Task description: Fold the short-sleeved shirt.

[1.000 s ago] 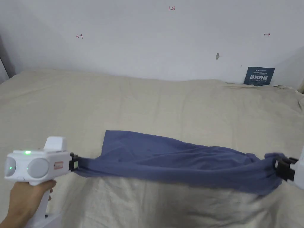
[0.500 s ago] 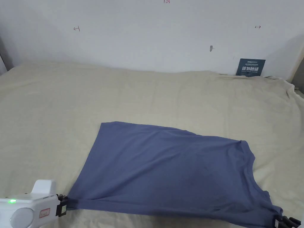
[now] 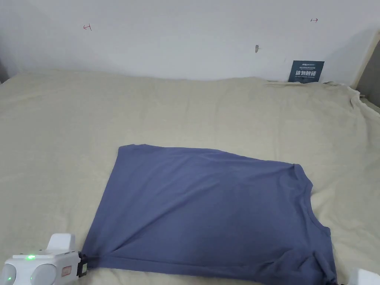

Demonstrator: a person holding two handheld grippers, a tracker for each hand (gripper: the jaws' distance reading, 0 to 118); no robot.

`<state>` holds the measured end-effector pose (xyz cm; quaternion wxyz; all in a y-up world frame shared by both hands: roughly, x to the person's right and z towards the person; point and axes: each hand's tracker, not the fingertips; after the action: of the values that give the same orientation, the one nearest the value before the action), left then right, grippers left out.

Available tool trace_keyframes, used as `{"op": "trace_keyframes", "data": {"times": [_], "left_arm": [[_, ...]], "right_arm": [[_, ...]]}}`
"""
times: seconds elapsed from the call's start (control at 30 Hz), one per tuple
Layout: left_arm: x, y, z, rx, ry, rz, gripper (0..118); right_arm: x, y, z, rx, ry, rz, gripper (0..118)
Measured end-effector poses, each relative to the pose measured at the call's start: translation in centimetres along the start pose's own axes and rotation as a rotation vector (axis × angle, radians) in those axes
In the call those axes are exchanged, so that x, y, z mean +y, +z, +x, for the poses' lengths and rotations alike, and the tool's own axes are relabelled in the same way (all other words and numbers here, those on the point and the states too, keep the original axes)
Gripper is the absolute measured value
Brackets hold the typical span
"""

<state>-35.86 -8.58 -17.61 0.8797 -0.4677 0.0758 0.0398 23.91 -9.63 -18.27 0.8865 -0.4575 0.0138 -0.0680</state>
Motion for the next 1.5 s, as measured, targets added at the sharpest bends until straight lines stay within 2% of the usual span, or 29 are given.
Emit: {"op": "trace_keyframes", "data": {"times": [0.07, 0.13, 0.17, 0.2, 0.23, 0.27, 0.3, 0.33, 0.37, 0.4, 0.43, 0.6, 0.77, 0.9, 0.97, 1.03, 1.1, 1.13, 1.3, 1.43, 1.5], "left_arm": [[0.1, 0.0, 0.2, 0.011, 0.004, -0.001, 3], [0.1, 0.1, 0.4, 0.029, 0.000, -0.007, 16], [0.2, 0.2, 0.5, 0.038, 0.001, -0.009, 25], [0.2, 0.6, 0.6, 0.052, 0.000, -0.014, 45], [0.3, 0.8, 0.7, 0.064, -0.001, -0.017, 64], [0.4, 1.0, 0.7, 0.069, 0.000, -0.018, 79], [0.5, 1.3, 0.7, 0.067, 0.002, -0.017, 96], [0.7, 1.7, 0.5, 0.063, 0.007, -0.005, 107], [0.9, 2.0, 0.6, 0.061, 0.010, 0.009, 113], [1.2, 2.6, 0.6, 0.053, 0.011, 0.028, 114], [1.6, 3.4, 0.7, 0.044, 0.015, 0.057, 114], [3.3, 7.1, 1.4, 0.034, 0.022, 0.177, 114], [4.3, 9.9, 2.7, 0.027, 0.014, 0.300, 114], [4.0, 10.7, 4.2, 0.031, -0.020, 0.407, 110], [3.5, 10.8, 5.0, 0.028, -0.041, 0.450, 97], [3.2, 10.6, 5.5, -0.002, -0.050, 0.466, 56], [2.9, 10.4, 6.0, -0.023, -0.054, 0.466, 9], [2.9, 10.3, 6.1, -0.032, -0.053, 0.462, 1], [2.6, 9.7, 6.0, -0.081, -0.016, 0.408, 0], [2.7, 9.0, 5.6, -0.061, -0.026, 0.346, 0], [2.9, 8.4, 4.9, -0.083, -0.014, 0.259, 0]], "right_arm": [[-0.3, -0.4, -0.1, -0.006, -0.003, -0.018, 2], [-0.3, -0.7, -0.1, -0.014, -0.005, -0.025, 2], [-0.2, -0.6, -0.2, -0.017, -0.006, -0.024, 3], [0.0, -0.3, -0.4, -0.017, -0.005, -0.023, 8], [0.3, 0.1, -0.7, -0.027, 0.003, -0.019, 17], [0.6, 0.7, -0.9, -0.040, 0.010, -0.011, 34], [0.9, 1.2, -1.1, -0.038, 0.012, 0.001, 61], [1.4, 1.7, -1.2, -0.034, 0.016, 0.015, 80], [1.8, 2.2, -1.4, -0.027, 0.019, 0.033, 93], [2.4, 3.1, -1.6, -0.019, 0.028, 0.069, 100], [3.0, 3.9, -1.9, -0.010, 0.036, 0.106, 100], [5.8, 7.8, -3.3, 0.049, 0.030, 0.228, 100], [7.0, 10.7, -5.2, 0.062, 0.057, 0.332, 99], [7.0, 11.7, -7.0, 0.012, 0.117, 0.413, 97], [6.7, 11.8, -7.6, -0.007, 0.143, 0.445, 81], [6.4, 11.9, -8.1, -0.011, 0.155, 0.455, 47], [6.0, 12.2, -8.7, -0.017, 0.154, 0.477, 12], [5.8, 12.2, -8.8, -0.026, 0.151, 0.491, 0], [5.2, 12.9, -8.7, -0.041, 0.159, 0.514, 0], [5.3, 12.8, -8.6, -0.036, 0.165, 0.510, 0], [5.5, 12.7, -8.4, -0.030, 0.159, 0.507, 0]]}}
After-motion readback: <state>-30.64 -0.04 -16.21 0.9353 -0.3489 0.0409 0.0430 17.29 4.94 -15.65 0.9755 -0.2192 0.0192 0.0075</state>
